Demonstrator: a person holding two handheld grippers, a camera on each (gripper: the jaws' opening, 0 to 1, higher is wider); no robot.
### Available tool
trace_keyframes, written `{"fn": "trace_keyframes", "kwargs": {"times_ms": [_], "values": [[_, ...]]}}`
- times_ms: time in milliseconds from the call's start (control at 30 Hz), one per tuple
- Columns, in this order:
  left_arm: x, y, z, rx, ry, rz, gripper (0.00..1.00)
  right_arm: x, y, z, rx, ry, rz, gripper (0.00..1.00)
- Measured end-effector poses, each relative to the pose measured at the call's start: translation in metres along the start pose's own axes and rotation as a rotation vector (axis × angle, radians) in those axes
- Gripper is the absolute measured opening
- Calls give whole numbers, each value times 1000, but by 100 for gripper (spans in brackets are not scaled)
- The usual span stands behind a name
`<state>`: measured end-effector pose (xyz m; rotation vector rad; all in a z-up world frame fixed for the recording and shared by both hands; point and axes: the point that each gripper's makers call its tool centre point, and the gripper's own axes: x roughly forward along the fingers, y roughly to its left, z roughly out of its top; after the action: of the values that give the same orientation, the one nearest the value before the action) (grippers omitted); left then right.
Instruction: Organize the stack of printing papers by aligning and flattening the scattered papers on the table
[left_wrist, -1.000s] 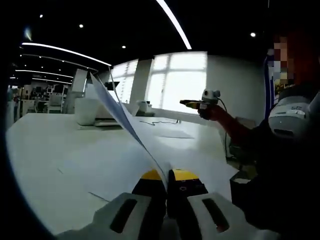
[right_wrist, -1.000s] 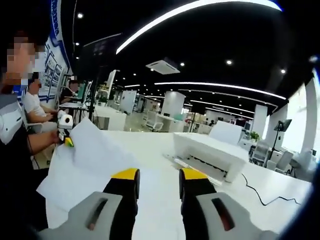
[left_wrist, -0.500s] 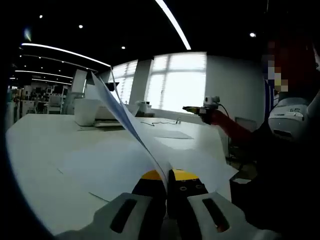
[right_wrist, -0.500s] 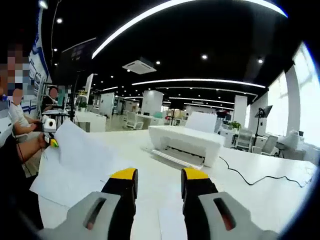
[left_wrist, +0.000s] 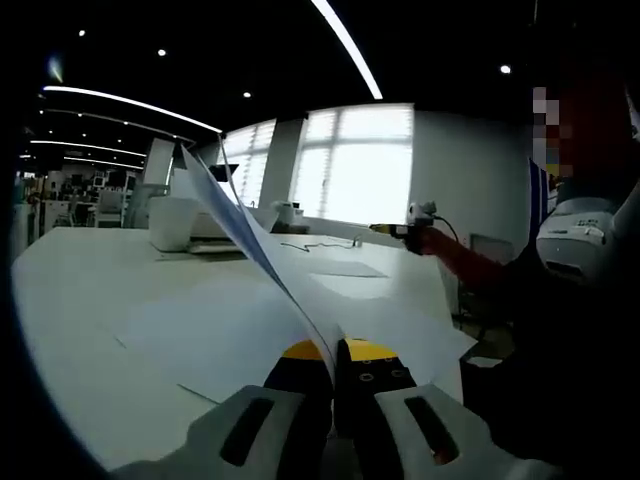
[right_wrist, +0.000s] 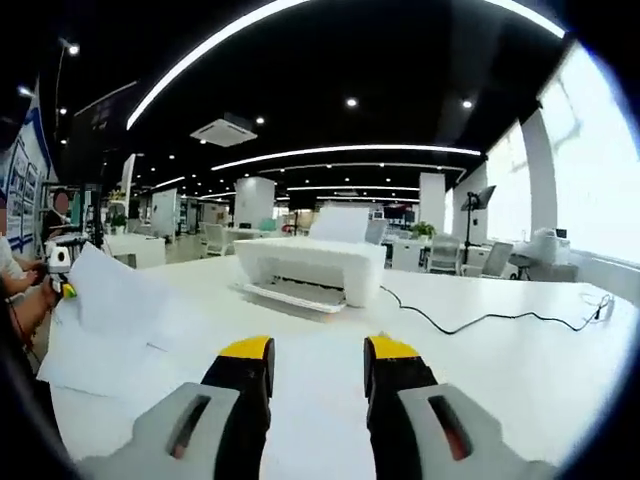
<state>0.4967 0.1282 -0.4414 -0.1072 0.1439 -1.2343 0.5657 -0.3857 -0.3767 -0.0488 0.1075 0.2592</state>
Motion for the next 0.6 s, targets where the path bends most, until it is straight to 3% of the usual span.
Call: {"fn": "trace_keyframes", "kwargs": {"times_ms": [367, 600], "values": [[0, 0, -1, -2, 4, 5, 7, 1, -49, -33, 42, 60, -126, 38], [0, 1, 0, -1, 2, 3, 7, 7, -77, -50, 50, 93, -205, 52]]}}
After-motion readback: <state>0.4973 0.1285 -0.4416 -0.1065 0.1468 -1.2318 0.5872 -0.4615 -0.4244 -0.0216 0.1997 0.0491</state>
